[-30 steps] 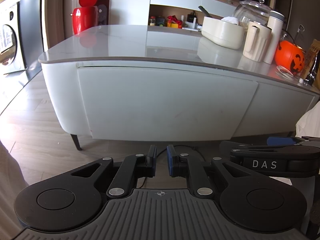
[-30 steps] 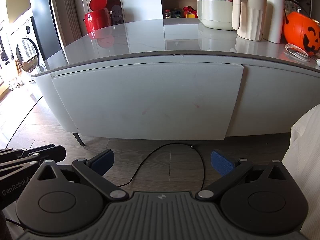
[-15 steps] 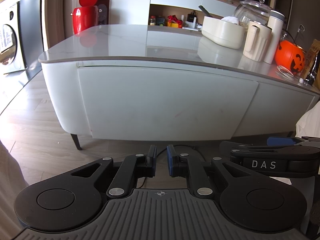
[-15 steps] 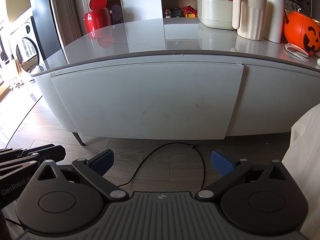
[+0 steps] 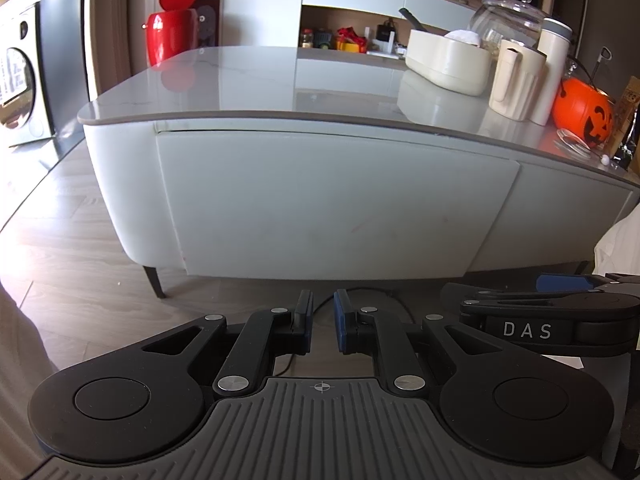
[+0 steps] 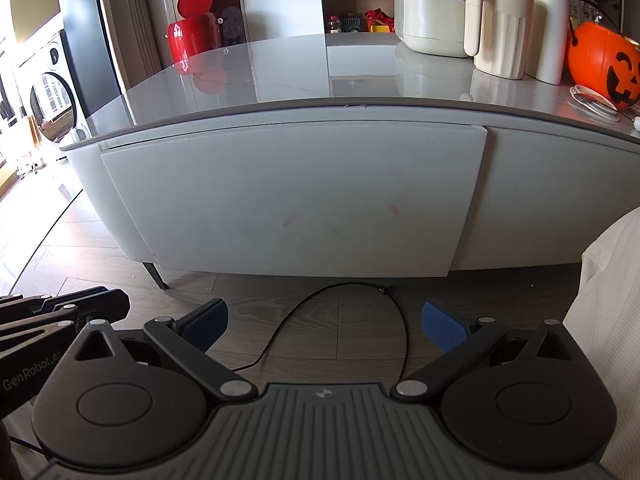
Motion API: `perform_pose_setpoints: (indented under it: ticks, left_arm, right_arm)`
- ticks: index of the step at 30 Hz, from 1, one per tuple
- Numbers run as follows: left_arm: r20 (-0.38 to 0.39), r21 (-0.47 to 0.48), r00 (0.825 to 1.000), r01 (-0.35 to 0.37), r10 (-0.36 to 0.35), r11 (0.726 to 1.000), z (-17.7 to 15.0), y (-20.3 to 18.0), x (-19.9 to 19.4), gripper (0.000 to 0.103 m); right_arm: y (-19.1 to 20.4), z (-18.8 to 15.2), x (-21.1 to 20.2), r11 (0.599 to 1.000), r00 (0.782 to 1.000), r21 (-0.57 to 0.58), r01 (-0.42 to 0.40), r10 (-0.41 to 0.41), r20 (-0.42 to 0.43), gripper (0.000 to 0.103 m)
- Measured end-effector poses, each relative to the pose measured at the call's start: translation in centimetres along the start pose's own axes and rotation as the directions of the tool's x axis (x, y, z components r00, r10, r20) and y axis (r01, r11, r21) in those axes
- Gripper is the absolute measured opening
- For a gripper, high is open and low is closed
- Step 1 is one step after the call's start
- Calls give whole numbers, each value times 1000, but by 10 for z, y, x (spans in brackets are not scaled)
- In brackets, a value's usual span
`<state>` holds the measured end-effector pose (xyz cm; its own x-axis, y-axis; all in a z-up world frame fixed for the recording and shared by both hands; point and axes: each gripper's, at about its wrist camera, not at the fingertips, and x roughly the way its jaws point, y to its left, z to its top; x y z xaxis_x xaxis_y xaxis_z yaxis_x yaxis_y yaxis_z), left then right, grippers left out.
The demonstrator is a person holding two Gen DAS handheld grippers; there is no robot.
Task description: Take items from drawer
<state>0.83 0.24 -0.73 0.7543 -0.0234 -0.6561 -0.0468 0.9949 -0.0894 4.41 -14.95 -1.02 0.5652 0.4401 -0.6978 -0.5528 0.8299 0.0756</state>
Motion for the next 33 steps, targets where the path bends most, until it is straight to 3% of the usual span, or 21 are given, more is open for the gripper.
perform_pose_setpoints:
  ticks: [4,8,15,22,33]
  left_arm:
    - [-29,-31,1000,-6,5,999,4,5,4,14]
    - [-50,-85,999,-2,-2,996,15,15,9,14]
    - [22,-91,998,-57,59,994,47,34,12,14]
    - [96,-88,993,-57,65,994,77,69,18,15]
    - [90,-145,988,-112,126,983,129,137,45,15]
  right_arm:
    - [1,1,4,1000,1000,-13,11,-11,-26,103]
    - [-1,4,4,999,998,-3,-32,32,-48,103]
    - [-8,20,13,999,997,45,-12,16,-74,103]
    - [-8,43,15,999,1000,-40,8,-8,-9,103]
    - [-38,110,34,984,994,-169,49,-31,109,103]
